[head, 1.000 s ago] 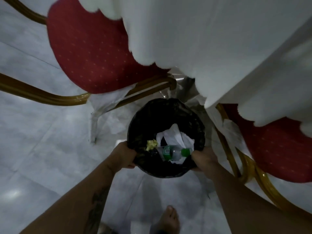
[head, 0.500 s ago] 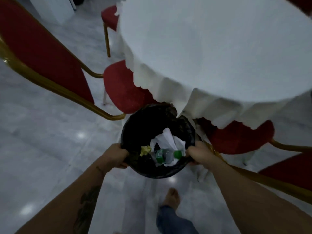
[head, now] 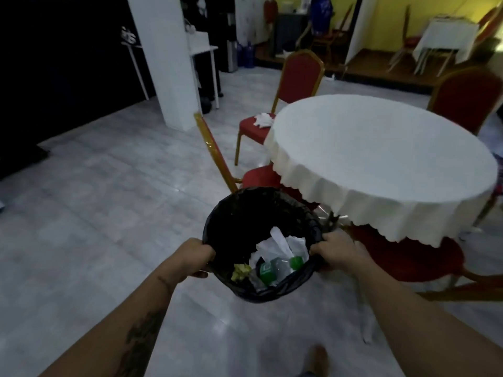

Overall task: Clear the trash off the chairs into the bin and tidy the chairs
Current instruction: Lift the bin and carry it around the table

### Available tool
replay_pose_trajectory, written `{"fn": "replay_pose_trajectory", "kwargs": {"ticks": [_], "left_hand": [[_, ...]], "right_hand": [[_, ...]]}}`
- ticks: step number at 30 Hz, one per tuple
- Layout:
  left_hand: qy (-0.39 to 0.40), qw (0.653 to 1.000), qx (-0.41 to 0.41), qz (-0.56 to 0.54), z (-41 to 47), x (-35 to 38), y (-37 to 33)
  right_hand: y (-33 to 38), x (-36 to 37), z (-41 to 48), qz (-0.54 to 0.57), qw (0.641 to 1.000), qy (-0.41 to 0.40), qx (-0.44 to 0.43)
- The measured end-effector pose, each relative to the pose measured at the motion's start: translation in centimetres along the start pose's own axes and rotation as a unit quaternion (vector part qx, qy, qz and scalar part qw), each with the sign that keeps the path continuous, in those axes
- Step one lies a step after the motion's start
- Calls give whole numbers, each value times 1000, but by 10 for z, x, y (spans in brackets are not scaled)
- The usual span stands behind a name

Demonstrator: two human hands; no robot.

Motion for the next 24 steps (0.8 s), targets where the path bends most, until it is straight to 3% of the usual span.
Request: {"fn": "replay_pose_trajectory", "kwargs": {"ticks": [11,18,24], "left_hand": [[-173,981,36,-81,-113,-205,63],[-203,964,48,-163,-67,-325,57],[-184,942,102,-260,-3,-426,-14]], "right_hand": [[187,168,31,5,986,96,-139],[317,222,130,-2,970,140,-198],[436,230,238,16,968,123,-219]]}}
Point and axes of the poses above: each hand's wrist, its own z-axis towards the middle knuckle, its own x-axis out of the palm, y = z × x, the point moved 1 cm from there along z, towards the middle knuckle, and after that the axes turned 14 degrees about y, right-handed, at the moved point
